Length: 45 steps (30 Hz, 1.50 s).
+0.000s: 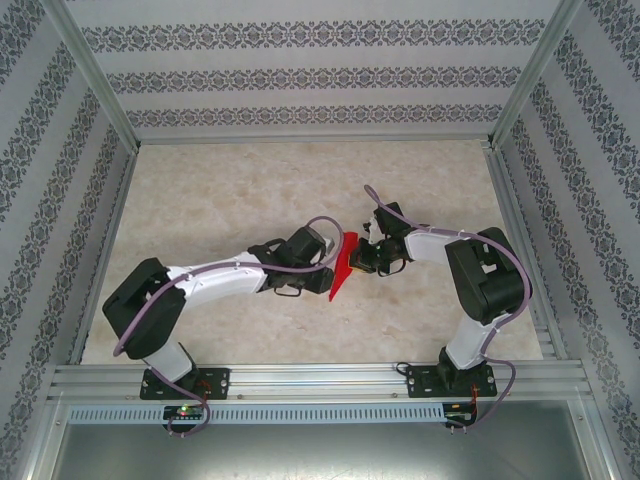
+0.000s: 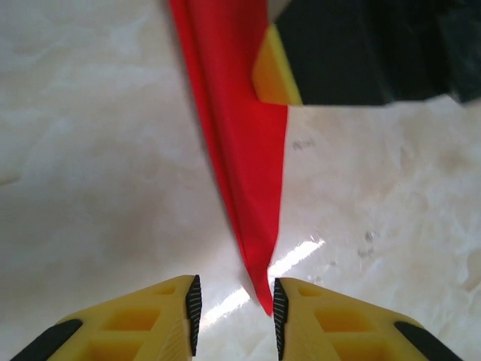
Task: Fold a paper plane with a square sheet of paper (pick it up from the middle)
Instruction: Fold the wing for the fifth time at the center of the table.
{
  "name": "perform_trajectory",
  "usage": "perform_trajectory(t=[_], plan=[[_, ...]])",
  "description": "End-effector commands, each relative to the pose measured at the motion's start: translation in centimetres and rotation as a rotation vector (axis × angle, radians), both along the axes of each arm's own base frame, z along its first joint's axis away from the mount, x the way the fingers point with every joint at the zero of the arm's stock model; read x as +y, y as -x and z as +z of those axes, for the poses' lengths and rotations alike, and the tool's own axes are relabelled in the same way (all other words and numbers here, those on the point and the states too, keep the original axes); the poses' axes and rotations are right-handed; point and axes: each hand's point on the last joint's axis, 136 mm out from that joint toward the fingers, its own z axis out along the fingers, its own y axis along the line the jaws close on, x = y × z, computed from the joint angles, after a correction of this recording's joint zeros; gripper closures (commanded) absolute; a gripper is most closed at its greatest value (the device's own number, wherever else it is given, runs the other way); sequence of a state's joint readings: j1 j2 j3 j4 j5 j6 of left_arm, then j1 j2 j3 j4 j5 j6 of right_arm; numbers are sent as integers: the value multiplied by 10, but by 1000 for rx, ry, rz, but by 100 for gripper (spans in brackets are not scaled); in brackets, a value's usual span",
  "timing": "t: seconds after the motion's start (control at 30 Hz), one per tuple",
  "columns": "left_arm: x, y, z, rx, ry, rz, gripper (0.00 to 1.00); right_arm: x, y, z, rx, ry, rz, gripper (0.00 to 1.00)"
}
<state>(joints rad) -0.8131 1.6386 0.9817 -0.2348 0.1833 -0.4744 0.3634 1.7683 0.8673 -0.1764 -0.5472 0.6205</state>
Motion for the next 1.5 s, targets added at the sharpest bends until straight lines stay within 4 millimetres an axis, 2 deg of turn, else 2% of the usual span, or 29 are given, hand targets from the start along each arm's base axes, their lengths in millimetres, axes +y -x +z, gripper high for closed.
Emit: perform_trajectory(t=[0.0,0.3,0.57,0.67,0.87,1.0,1.2,1.47], plan=[[-19,-12,-5,43,61,21,66,-14,14,-30,63,126,3,99],[-27,-24,-35,74,2,10,69,-11,13,-28,66,108,-4,99],[-17,-24,-47,76,-74,4,71,-9,13,-25,63,95,-5,98],[-14,-24,-48,73,-86,6,72,-10,13,-25,63,96,-8,98],[-27,-21,-29,74,18,0,68,-8,14,-24,62,92,-7,98],[-27,-24,-27,59,12,6,67,-8,13,-23,59,91,-5,98],[-29,-22,-38,83,18,0,67,-8,13,-24,63,91,-4,98],[-15,-19,-57,99,-83,-5,70,-8,14,-26,69,89,-7,98]])
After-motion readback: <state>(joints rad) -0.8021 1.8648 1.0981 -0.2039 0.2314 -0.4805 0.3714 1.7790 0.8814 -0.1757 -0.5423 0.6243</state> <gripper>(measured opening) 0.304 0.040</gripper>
